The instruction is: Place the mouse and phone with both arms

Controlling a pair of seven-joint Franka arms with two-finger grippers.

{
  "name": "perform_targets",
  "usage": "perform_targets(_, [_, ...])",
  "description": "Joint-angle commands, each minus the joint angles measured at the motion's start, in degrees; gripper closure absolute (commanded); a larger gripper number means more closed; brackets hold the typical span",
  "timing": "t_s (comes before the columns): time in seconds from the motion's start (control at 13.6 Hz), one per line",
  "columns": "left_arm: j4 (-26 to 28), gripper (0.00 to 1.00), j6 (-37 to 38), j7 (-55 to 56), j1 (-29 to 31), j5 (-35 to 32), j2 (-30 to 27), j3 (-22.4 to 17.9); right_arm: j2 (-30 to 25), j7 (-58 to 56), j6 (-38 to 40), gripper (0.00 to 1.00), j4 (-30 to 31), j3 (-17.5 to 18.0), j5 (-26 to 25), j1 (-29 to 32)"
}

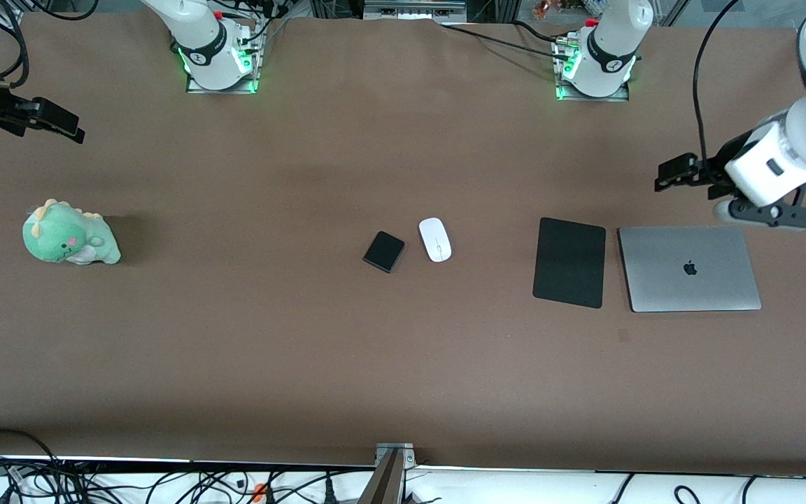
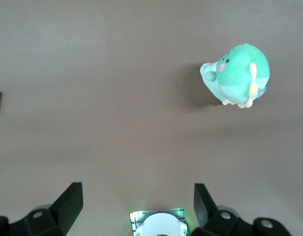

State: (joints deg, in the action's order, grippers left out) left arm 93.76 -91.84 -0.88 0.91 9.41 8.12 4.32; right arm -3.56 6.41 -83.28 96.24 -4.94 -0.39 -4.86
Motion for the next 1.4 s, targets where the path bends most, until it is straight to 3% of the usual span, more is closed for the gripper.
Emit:
perform_targets(0.0, [-0.33, 0.0, -7.54, 0.09, 0.06, 4.3, 6.63, 0.42, 3.55, 0.18, 0.67, 0.0, -0.79, 0.19, 1.0, -1.55])
perform_targets(0.29, [3.0, 0.0, -20.36, 8.49, -5.1, 6.23, 12.87, 0.6, 11.89, 0.8, -4.67, 0.0, -0.87, 0.19, 8.11, -2.96])
perform_targets(0.73, [3.19, 0.0, -36.37, 32.4, -17.85, 5.45, 23.33, 0.43, 20.6, 16.07, -15.67, 0.0, -0.79, 0.19, 8.12, -10.6])
perform_targets(1.1, [3.19, 0.0, -47.28, 42.01, -25.94, 4.83, 29.66, 0.08, 24.82, 23.64, -21.38, 0.0, -0.79, 0.19, 8.12, -13.51])
perform_targets(1.32, [3.1, 0.0, -47.56, 43.77, -29.82, -2.79, 30.64, 0.07, 26.23, 25.13, -23.41, 0.0, -0.79, 0.19, 8.12, -13.95])
